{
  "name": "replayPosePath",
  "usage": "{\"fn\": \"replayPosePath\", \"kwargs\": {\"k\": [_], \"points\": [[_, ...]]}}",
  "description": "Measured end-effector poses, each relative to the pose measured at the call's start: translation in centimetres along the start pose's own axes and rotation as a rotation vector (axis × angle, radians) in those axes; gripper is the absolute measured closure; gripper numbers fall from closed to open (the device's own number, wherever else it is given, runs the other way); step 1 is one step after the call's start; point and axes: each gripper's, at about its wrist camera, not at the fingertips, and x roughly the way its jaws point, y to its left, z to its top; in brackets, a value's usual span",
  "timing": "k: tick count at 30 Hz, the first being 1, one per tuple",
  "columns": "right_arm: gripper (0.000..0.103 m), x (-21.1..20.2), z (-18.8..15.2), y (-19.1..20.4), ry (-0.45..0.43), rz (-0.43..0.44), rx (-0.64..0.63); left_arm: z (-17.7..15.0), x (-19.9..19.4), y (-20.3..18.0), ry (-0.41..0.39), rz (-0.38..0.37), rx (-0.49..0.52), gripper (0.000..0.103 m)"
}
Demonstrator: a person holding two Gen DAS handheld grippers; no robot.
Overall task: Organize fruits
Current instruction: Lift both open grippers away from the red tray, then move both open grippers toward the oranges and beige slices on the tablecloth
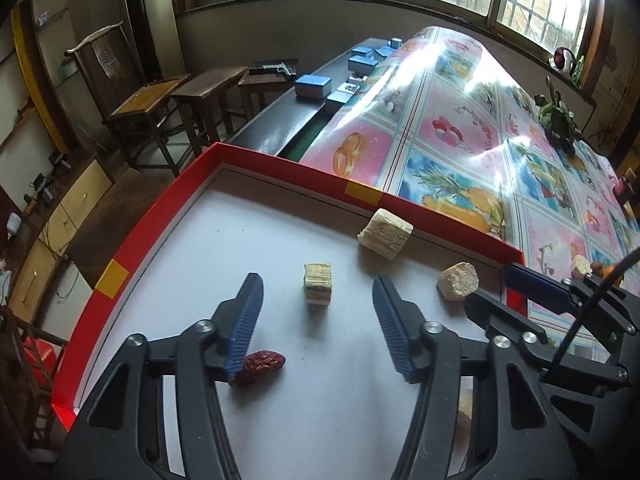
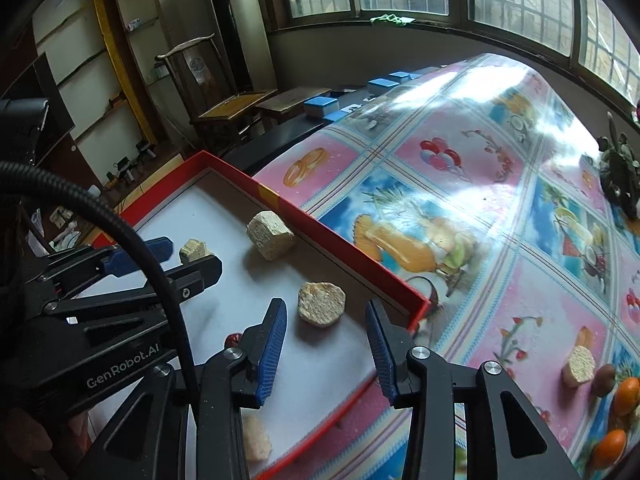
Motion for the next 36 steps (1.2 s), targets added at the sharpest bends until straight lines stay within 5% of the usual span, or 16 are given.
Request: {"fn": "replayPosePath", "kwargs": {"k": [14, 36], "points": [[0.054, -6.0, -2.8, -2.6, -0.064, -0.084, 0.068, -1.2, -4.1, -4.2, -0.072, -0.036, 0.032, 0.044], [0.053, -13.3, -9.9, -12.9, -0.066, -0.273, 0.241, -3.1, -5.5, -18.6, -0.065, -0.169, 0.228, 0.044]]}}
